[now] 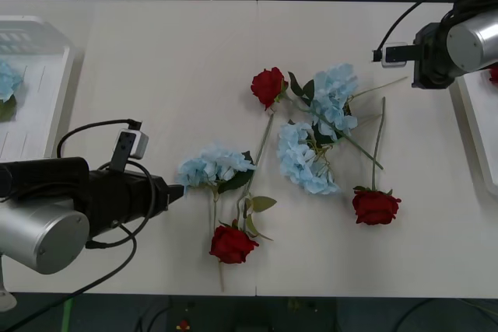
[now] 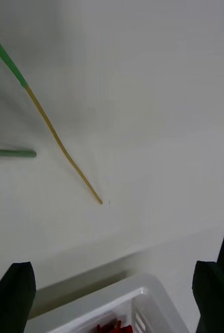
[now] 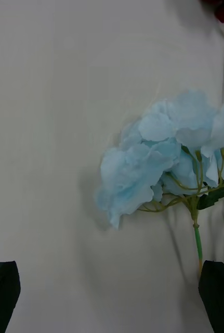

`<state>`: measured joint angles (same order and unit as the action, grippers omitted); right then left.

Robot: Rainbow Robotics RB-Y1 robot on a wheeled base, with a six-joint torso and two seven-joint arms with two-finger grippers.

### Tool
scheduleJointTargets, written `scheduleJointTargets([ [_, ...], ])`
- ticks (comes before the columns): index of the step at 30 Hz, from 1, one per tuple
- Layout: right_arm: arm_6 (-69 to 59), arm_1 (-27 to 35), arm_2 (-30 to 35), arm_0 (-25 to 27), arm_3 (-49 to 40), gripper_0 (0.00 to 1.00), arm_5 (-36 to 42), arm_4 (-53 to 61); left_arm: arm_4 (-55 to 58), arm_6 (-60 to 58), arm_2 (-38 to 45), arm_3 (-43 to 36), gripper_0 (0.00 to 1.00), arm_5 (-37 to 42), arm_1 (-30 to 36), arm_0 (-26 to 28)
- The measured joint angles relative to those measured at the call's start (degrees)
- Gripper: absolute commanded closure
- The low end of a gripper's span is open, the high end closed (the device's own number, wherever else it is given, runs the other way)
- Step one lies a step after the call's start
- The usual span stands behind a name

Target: Put the red flowers into the right box and the blue flowers into the left box

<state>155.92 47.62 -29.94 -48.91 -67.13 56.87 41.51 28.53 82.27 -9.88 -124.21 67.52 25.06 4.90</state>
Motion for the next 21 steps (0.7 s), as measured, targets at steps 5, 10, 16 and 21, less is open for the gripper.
scheduleJointTargets([
  [5, 0.00, -3.12, 0.00, -0.04, 1.02, 0.12, 0.00, -0.60, -2.05, -0.01, -2.73, 4.00, 0.00, -1.89, -0.52, -0.01],
  [10, 0.00, -5.35, 0.00, -0.06, 3.43, 0.12, 0.00, -0.60, -5.92, -0.01, -5.55, 7.68, 0.00, -2.06, -2.45, -0.62],
  [16, 0.00, -6.22, -0.40, -0.06, 4.61, 0.12, 0.00, -0.39, -7.46, -0.01, -7.75, 11.11, 0.00, -2.06, -4.09, -2.75],
  [21, 0.00, -6.40, -1.97, -0.07, 4.64, 0.12, 0.00, -0.45, -7.73, -0.01, -8.85, 11.37, 0.00, -2.06, -4.39, -3.63],
])
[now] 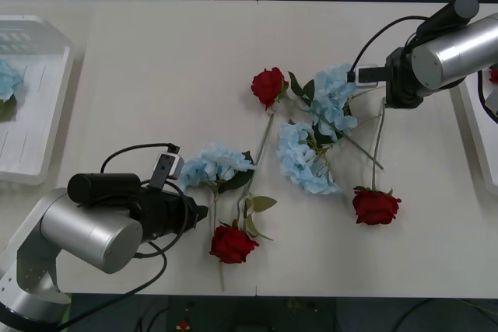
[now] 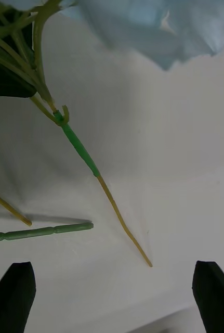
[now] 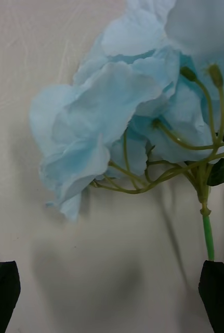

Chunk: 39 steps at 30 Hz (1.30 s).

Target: Put the red flowers into the right box and the blue flowers into the left box

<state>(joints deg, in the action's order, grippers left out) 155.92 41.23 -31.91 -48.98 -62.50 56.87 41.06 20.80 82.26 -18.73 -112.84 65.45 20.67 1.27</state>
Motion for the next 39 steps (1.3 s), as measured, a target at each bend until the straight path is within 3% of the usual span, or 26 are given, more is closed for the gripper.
scheduleJointTargets([
  [16, 0.00, -7.80, -0.20, -0.18, 4.92, 0.15, -5.66, -7.10, -2.30, 0.00, -2.72, 0.79, 0.00, 0.00, -2.02, -1.92],
  [21, 0.00, -9.42, -0.20, -0.96, 8.84, 0.26, -6.16, -7.25, -3.62, 0.00, -4.01, 3.69, 0.00, 0.00, -3.68, -3.15],
  [26, 0.00, -10.25, -0.24, -1.82, 11.04, 0.27, -6.17, -7.26, -4.52, 0.00, -6.16, 5.16, 0.00, 0.00, -4.50, -4.68],
  [30, 0.00, -10.51, -0.58, -2.01, 11.46, 0.37, -6.18, -7.26, -5.10, 0.00, -7.54, 5.50, 0.00, 0.00, -4.75, -5.18],
  [38, 0.00, -10.51, -4.15, -2.82, 12.15, 0.38, -6.37, -7.11, -6.31, 0.00, -8.86, 8.71, 0.00, -0.27, -5.40, -6.77],
  [39, 0.00, -10.52, -4.16, -2.86, 12.19, 0.38, -6.38, -7.10, -6.51, 0.00, -8.86, 9.03, 0.04, -0.49, -5.58, -7.08],
])
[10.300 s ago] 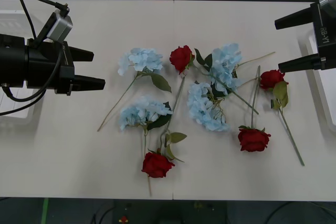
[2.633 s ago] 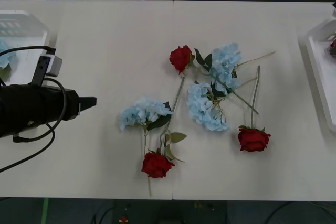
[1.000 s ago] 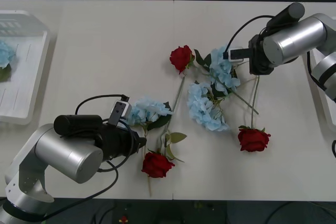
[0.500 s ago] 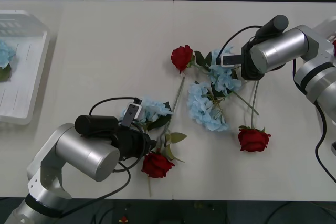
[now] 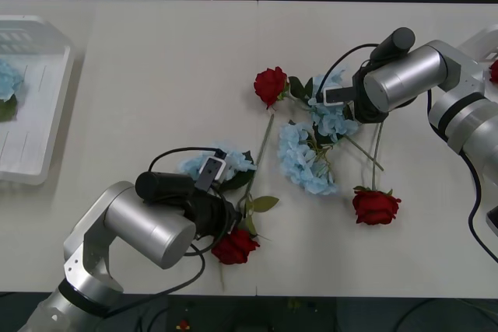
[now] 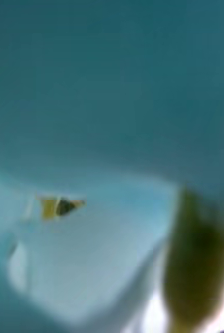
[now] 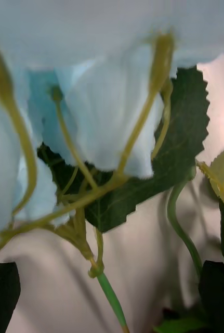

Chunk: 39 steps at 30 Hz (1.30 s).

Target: Put the red flowers into the right box and the blue flowers into the left box

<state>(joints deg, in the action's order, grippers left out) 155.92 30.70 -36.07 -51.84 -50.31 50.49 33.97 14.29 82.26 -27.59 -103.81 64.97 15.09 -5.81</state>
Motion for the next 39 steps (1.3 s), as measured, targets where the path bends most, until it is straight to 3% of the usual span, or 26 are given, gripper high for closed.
scheduleJointTargets([
  [1, 0.00, -0.01, 0.00, -0.03, 0.03, 0.39, 0.00, 0.01, -0.27, 0.00, 0.00, 0.46, 0.32, -0.32, -0.26, -0.33],
  [2, 0.00, -0.01, 0.00, -0.05, 0.05, 0.42, -0.01, 0.02, -0.72, 0.00, 0.00, 0.85, 0.69, -0.58, -0.48, -0.63],
  [3, 0.00, -0.02, 0.00, -0.06, 0.06, 0.44, -0.01, 0.07, -1.33, 0.00, 0.00, 1.17, 0.88, -0.74, -0.69, -0.91],
  [4, 0.00, -0.03, 0.00, -0.06, 0.07, 0.45, -0.01, 0.15, -1.99, 0.00, 0.00, 1.49, 1.00, -0.80, -0.90, -1.12],
  [10, 0.00, -0.51, -0.32, -0.13, 0.32, 0.53, -0.01, 0.22, -3.06, 0.00, 0.00, 2.45, 1.00, -0.97, -1.49, -1.68],
  [15, 0.00, -0.58, -1.27, -0.38, 0.50, 0.76, -0.04, 0.22, -3.21, 0.00, 0.04, 2.65, 1.00, -1.20, -1.50, -1.68],
  [22, 0.00, -0.83, -1.74, -0.43, 0.83, 0.99, -0.07, 0.22, -3.33, -0.07, 2.75, 2.14, 1.00, -1.38, -1.53, -1.68],
  [27, 0.00, -1.19, -1.79, -0.44, 0.97, 1.00, -0.08, 0.24, -3.32, -0.85, 6.35, -0.36, 1.00, -1.35, -1.53, -1.68],
  [34, 0.00, -0.85, -1.51, -1.50, 1.33, 1.00, 0.56, 5.38, 0.40, -3.55, 15.83, -9.71, 1.00, 2.54, -1.28, -1.68],
  [39, 0.00, 1.37, 3.99, -3.14, 1.38, 1.00, 5.22, 15.25, 6.08, -3.61, 23.83, -12.83, 1.00, 2.69, 0.53, -2.80],
])
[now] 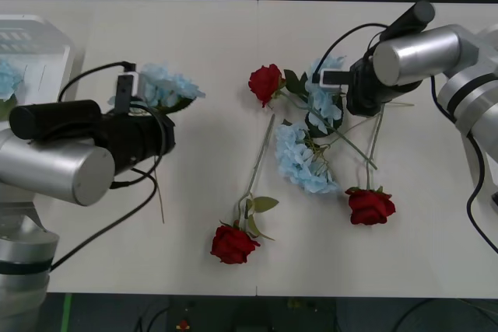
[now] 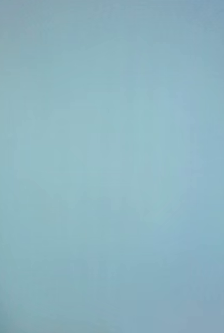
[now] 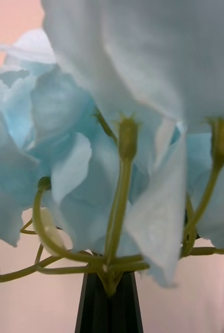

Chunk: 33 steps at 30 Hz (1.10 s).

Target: Put the red flowers into the right box and the blue flowers into the left box

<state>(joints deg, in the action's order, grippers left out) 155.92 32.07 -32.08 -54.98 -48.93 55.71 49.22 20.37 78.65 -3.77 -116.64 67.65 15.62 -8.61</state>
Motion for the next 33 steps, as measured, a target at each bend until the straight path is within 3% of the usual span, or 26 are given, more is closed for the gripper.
scheduleJointTargets([
  [6, 0.00, 4.54, 13.15, -0.84, 0.03, 1.00, 8.17, 10.43, 2.32, 0.00, 10.75, 0.18, 1.00, 0.07, 3.52, -5.11],
  [10, 0.00, 8.13, 17.02, -0.89, 0.03, 1.00, 11.67, 22.93, 2.61, 0.00, 16.55, 2.91, 1.00, 0.12, 6.90, -8.65],
  [19, 0.00, 11.47, 17.11, -1.12, -3.34, 1.00, 11.60, 43.11, 4.22, 0.00, 23.50, 17.70, 1.00, -2.10, 16.65, -15.17],
  [27, 0.00, 11.15, 11.03, -1.20, -13.77, 1.00, 1.60, 59.01, 5.24, 0.00, 25.83, 30.52, 1.00, -9.45, 23.56, -15.98],
  [33, 0.00, 8.37, 4.49, -1.53, -21.63, 1.00, -6.84, 59.66, 4.77, 0.02, 26.16, 37.40, 1.00, -12.62, 25.17, -16.10],
])
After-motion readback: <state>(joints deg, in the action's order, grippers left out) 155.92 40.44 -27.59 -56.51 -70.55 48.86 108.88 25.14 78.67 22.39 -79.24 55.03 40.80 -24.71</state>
